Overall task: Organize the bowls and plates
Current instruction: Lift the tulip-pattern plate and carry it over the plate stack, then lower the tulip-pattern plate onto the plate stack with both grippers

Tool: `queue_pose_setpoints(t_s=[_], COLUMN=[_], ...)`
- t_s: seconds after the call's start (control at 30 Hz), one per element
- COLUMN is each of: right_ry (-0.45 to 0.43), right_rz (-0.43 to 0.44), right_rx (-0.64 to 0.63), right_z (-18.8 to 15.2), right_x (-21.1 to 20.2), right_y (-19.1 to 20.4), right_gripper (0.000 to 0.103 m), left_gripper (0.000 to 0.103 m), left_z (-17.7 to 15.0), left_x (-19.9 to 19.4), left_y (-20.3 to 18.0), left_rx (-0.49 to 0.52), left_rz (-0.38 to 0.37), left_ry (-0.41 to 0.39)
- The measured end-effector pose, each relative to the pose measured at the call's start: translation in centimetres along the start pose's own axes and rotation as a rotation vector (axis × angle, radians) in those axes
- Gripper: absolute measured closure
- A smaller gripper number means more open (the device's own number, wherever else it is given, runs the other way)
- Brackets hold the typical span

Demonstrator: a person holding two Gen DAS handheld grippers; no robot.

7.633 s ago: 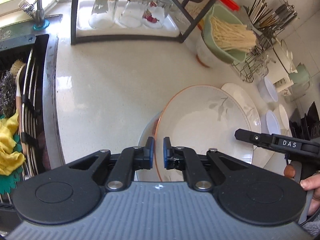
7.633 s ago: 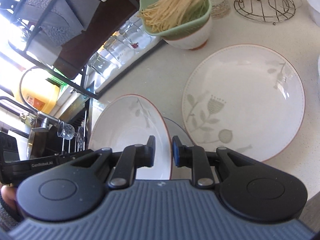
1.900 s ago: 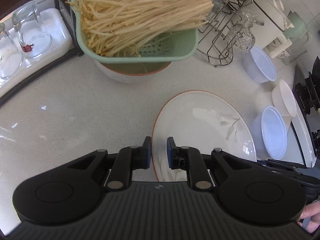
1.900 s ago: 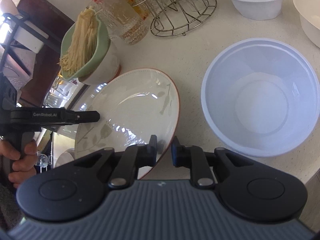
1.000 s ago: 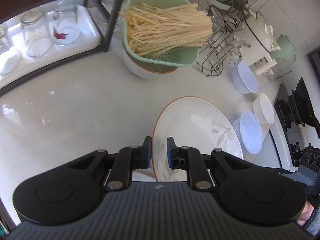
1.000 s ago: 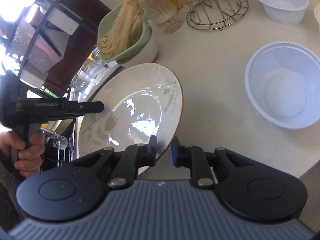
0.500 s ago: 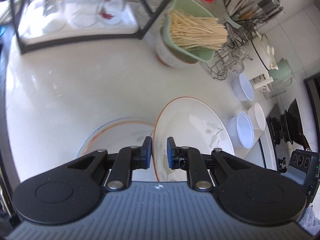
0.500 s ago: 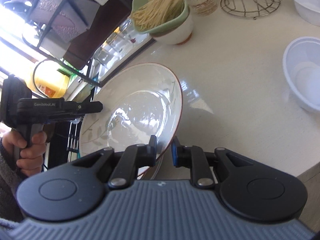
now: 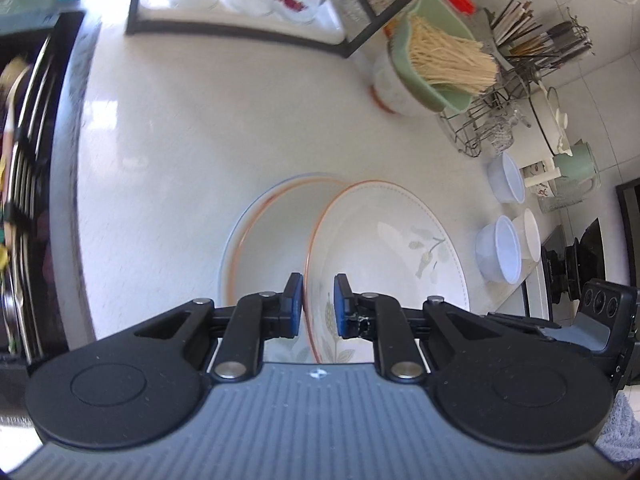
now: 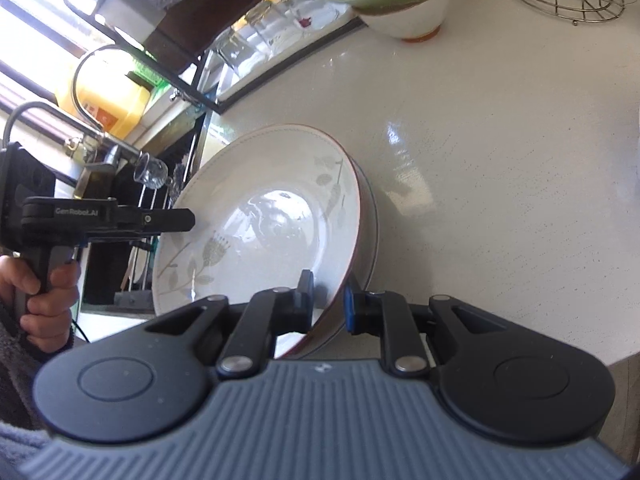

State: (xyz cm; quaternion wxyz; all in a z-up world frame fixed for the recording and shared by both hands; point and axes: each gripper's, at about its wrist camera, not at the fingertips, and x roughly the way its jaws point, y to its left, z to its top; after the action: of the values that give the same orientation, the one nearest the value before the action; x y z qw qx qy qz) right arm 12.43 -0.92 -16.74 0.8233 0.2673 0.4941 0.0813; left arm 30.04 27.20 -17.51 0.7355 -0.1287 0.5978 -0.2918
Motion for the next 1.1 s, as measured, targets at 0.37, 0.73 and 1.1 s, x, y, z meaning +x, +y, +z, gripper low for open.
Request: queue_pose_setpoints(t_s=[0.37, 0.73, 1.1], right_ry=[0.034, 0.02, -0.002], right_rz=[-0.067, -0.096, -0.106], right_rx=[-0.065, -0.092, -0.141], right_z=[0.1, -0.1, 0.8], right_x=[1.6, 2.0, 2.6], right_y=[1.2, 1.9, 2.0], right_gripper=[0.084, 0.084, 0.084], left_gripper=[0.085, 0.085, 0.084], left_z=[-1.2, -0.4, 0.8], left_x=[0.8, 2.3, 3.3], left_y=[1.9, 0.8, 0.2], left_rx=[-0.027, 0.036, 0.06], left_rz=[0.015, 0.108, 0.155], left_ry=[0.018, 0.06, 0.102])
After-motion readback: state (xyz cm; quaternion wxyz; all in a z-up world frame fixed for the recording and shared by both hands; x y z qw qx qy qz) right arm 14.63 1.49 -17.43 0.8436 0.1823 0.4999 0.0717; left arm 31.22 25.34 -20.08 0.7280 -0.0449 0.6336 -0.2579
